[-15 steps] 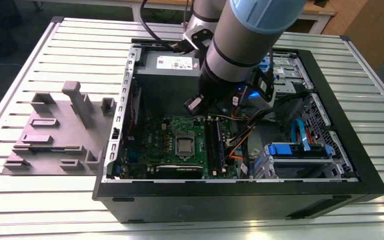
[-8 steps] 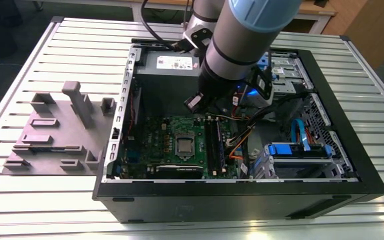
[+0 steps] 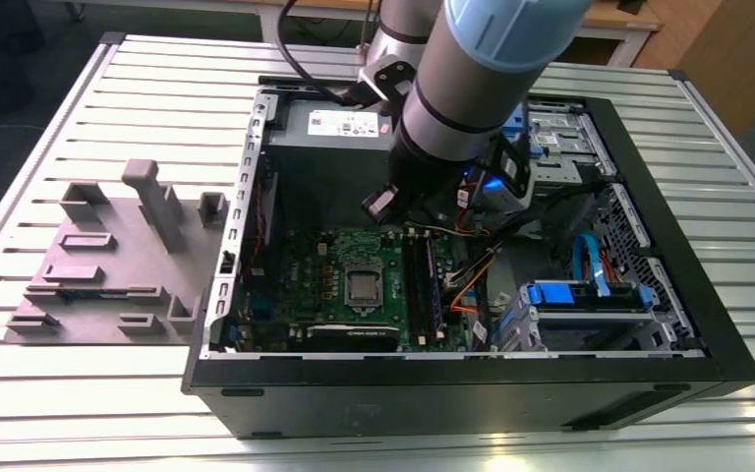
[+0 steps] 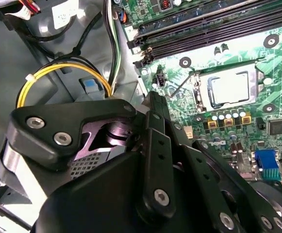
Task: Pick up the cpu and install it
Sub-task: 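Install the first cpu locking lever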
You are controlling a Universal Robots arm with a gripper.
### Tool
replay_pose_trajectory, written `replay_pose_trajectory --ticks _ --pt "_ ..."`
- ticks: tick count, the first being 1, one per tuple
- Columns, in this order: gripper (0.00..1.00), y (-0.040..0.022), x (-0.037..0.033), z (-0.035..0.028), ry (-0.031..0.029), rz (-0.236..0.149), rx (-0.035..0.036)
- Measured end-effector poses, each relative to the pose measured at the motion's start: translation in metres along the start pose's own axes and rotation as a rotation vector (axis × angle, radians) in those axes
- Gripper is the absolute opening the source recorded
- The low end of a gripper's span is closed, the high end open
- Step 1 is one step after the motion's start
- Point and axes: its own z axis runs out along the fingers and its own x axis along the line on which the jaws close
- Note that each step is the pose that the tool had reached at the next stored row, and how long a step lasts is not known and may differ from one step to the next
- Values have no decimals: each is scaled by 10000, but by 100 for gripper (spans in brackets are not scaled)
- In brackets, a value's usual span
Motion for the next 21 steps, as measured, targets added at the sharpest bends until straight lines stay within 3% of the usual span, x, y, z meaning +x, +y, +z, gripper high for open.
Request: replay_pose_trajectory --ticks 5,10,15,21 --pt "10 -10 4 47 13 -29 -1" --pt "10 -11 4 52 15 -34 0" --pt "10 -24 8 110 14 -36 -2" --pt "10 -25 10 120 42 -35 32"
